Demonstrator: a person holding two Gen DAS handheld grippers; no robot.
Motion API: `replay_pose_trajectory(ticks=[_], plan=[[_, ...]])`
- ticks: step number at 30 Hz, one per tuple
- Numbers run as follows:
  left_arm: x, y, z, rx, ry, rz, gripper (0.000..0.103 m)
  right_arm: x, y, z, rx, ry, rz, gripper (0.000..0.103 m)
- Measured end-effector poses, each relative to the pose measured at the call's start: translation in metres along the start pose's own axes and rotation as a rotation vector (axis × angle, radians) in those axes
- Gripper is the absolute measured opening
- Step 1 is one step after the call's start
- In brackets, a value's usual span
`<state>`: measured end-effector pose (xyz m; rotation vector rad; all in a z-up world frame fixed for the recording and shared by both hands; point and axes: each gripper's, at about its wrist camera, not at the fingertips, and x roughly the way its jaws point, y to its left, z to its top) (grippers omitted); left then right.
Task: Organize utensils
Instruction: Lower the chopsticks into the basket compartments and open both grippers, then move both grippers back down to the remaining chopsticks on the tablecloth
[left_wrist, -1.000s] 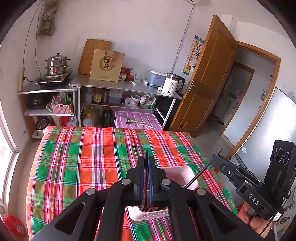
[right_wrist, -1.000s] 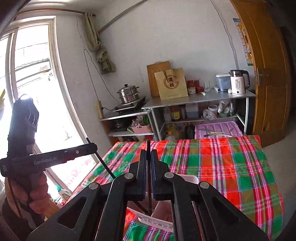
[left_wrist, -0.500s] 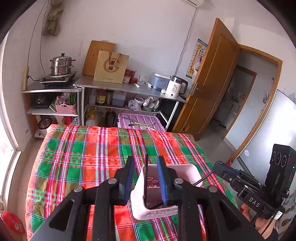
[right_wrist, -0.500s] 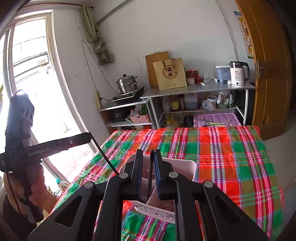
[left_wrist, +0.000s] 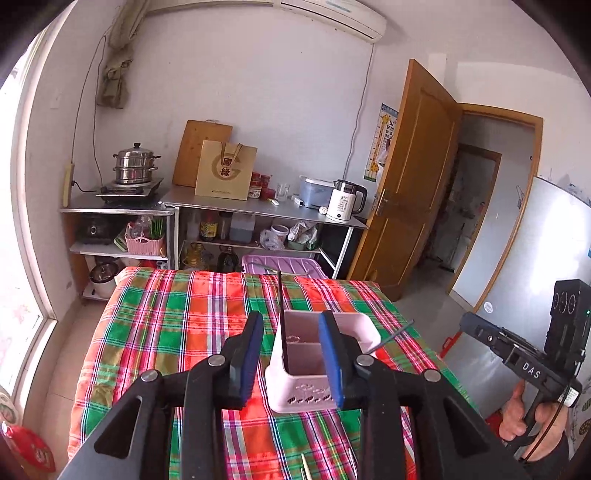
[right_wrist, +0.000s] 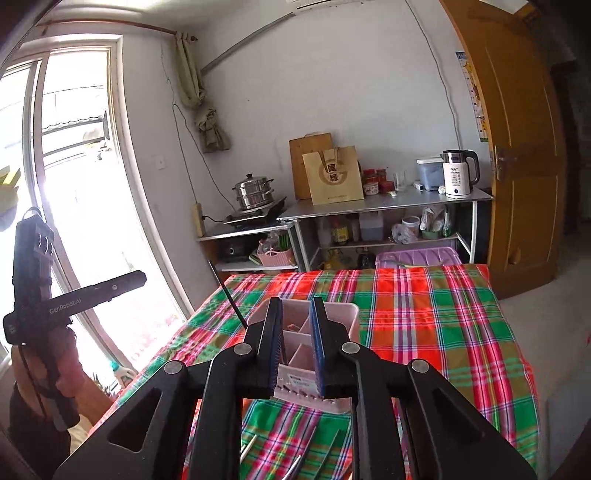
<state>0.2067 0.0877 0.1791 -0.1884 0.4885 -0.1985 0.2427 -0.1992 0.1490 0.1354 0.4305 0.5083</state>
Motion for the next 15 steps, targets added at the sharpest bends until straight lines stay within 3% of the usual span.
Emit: replay_pose_trajectory(ticks=[7,15], plan=[[-0.027,-0.019,-0.057,0.014,0.011,-0.043,0.031,-0.041,-0.008,-0.036,0.008,0.000,-0.018,0.015],[-0.022,-0.039,-0.108,0.005,0.092,-0.097,0.031,-0.047,-0.021,-0.077,0.049,0.070,-0.028,0.015]])
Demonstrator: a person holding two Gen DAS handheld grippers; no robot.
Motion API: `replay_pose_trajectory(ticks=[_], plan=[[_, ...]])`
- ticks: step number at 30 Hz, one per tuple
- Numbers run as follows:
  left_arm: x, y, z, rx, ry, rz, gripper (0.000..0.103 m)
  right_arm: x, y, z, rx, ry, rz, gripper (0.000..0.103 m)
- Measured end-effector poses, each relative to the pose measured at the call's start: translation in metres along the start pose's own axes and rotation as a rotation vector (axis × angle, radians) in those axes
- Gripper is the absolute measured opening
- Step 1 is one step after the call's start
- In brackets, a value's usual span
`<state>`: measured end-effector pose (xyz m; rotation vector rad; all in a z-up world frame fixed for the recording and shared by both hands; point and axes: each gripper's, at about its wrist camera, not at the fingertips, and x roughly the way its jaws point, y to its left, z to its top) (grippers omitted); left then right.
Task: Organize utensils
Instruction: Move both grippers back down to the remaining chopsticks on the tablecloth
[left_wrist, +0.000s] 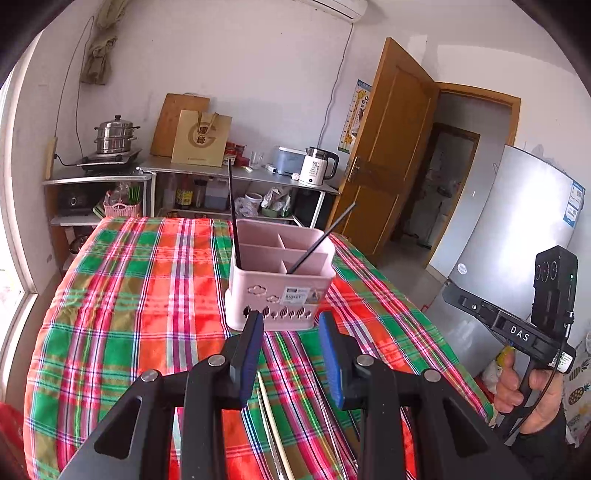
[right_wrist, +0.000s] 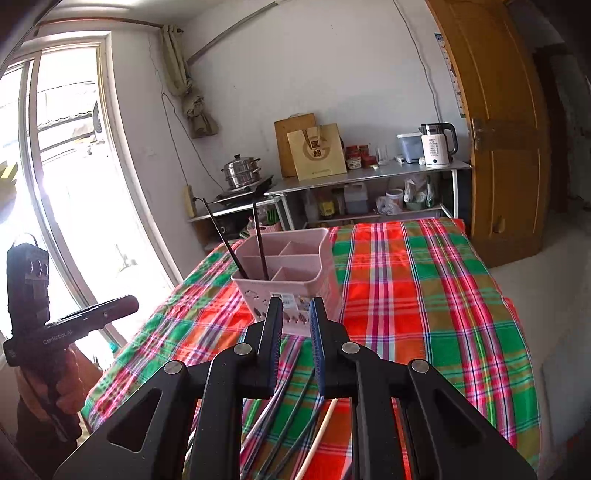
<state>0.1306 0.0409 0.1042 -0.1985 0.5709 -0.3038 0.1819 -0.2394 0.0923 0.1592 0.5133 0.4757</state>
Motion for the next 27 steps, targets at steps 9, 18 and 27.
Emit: replay_pose_trajectory(ticks=[9,18,27], plan=[[0.032,-0.008,-0.024,-0.002,0.102,-0.023,0.031,0.009,-0.013,-0.021,0.021,0.051,-0.020,0.015],[0.083,-0.016,-0.034,-0.002,0.224,-0.047,0.031,0.038,-0.028,-0.038,0.039,0.147,-0.051,0.015],[0.146,-0.015,-0.036,-0.018,0.347,-0.040,0.031,0.072,-0.047,-0.052,0.081,0.244,-0.062,0.014]])
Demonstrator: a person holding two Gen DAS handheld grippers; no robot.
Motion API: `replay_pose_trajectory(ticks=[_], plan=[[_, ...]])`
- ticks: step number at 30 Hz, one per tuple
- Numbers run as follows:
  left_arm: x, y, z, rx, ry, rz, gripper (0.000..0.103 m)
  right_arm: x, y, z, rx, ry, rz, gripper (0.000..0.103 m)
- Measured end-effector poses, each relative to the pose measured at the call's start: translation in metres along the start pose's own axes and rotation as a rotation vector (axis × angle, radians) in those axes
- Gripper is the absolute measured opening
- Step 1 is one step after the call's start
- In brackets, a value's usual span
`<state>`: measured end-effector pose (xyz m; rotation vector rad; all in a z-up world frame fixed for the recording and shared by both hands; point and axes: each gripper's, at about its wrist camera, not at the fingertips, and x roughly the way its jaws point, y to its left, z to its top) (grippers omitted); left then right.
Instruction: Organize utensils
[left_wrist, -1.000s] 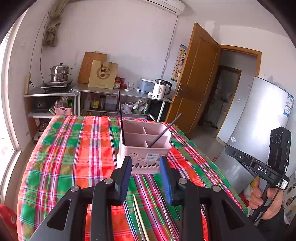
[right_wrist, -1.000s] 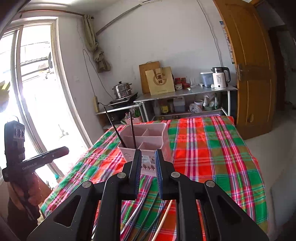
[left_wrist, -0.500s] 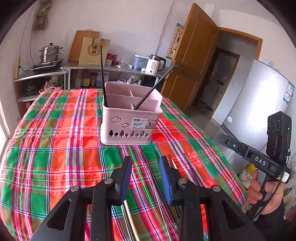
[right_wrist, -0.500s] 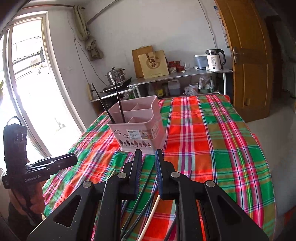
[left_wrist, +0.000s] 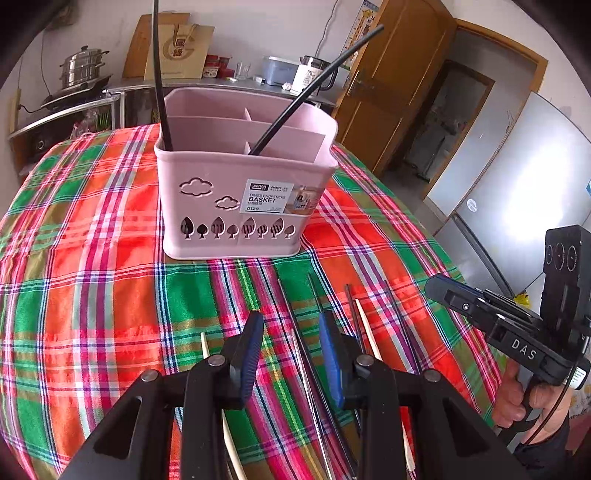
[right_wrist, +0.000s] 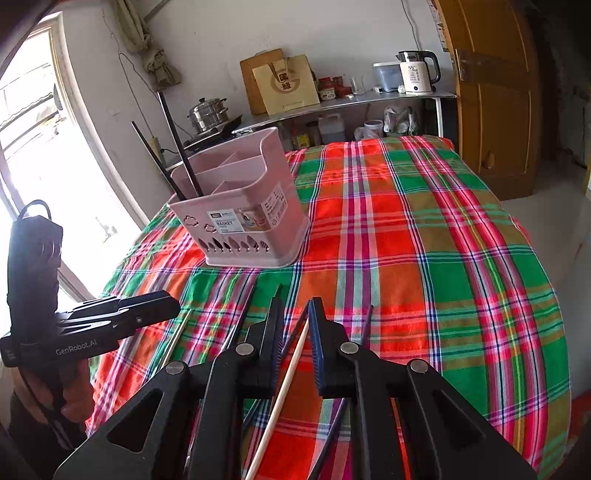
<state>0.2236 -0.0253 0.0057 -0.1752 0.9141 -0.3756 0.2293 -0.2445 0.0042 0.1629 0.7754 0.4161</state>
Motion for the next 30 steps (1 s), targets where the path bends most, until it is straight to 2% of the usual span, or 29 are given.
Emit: replay_pose_trajectory(ticks=[9,16,21,22,23,25,30], plan=[[0.054,0.002,0.017,-0.025,0.095,0.008,0.031,0.033,-0.007,-0.001,0.013,0.077,0.001,0.014],[0.077,0.001,0.020,-0.020,0.147,0.031,0.031,0.044,-0.010,-0.001,0.016,0.099,0.001,0.014],[0.078,-0.005,0.018,0.007,0.132,0.061,0.031,0.048,-0.008,-0.001,0.013,0.110,0.003,0.014],[0.079,-0.007,0.017,0.019,0.129,0.076,0.027,0.049,-0.007,-0.001,0.010,0.113,0.003,0.014],[0.080,-0.009,0.016,0.026,0.128,0.084,0.018,0.050,-0.006,0.000,0.005,0.116,0.003,0.014],[0.082,-0.007,0.016,0.009,0.131,0.067,0.006,0.054,-0.004,0.000,-0.002,0.127,0.001,0.014],[0.079,-0.004,0.016,-0.017,0.116,0.021,0.005,0.072,-0.001,0.000,-0.011,0.177,-0.015,0.014]])
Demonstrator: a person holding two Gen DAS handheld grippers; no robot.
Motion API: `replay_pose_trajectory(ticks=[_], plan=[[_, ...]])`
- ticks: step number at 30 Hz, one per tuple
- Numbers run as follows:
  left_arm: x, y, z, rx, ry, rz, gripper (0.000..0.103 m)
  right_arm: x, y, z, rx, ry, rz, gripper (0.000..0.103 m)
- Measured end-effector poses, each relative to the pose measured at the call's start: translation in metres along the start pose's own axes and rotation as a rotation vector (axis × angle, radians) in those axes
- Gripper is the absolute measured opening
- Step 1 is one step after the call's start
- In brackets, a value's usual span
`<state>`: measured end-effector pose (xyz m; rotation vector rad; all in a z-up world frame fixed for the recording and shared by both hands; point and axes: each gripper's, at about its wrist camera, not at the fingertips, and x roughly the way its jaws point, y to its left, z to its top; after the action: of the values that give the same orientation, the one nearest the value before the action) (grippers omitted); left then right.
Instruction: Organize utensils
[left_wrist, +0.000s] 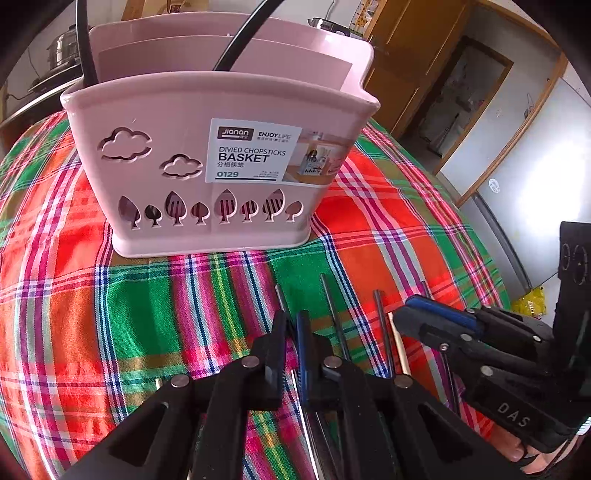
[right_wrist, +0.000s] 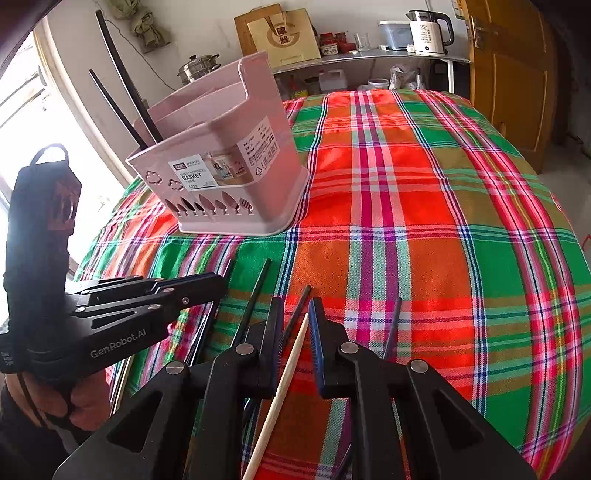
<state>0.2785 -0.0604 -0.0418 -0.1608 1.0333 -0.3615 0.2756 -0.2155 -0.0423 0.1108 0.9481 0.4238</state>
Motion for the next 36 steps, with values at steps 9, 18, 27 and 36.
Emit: replay_pose_trajectory(ticks=[9,18,27,36], plan=[[-0.028,0.018,0.007,-0.035,-0.047,-0.059,0.004,0.018,0.004,0.006,-0.018,0.055,-0.038,0.014],[-0.049,0.029,0.012,-0.042,-0.079,-0.069,0.000,0.027,0.018,0.014,-0.087,0.091,-0.119,0.014],[-0.040,0.036,0.011,-0.083,-0.024,-0.083,0.002,0.026,0.017,0.013,-0.088,0.072,-0.116,0.005],[-0.012,0.029,0.013,-0.110,0.048,-0.038,0.022,0.011,0.012,0.018,-0.057,0.015,-0.078,0.005]])
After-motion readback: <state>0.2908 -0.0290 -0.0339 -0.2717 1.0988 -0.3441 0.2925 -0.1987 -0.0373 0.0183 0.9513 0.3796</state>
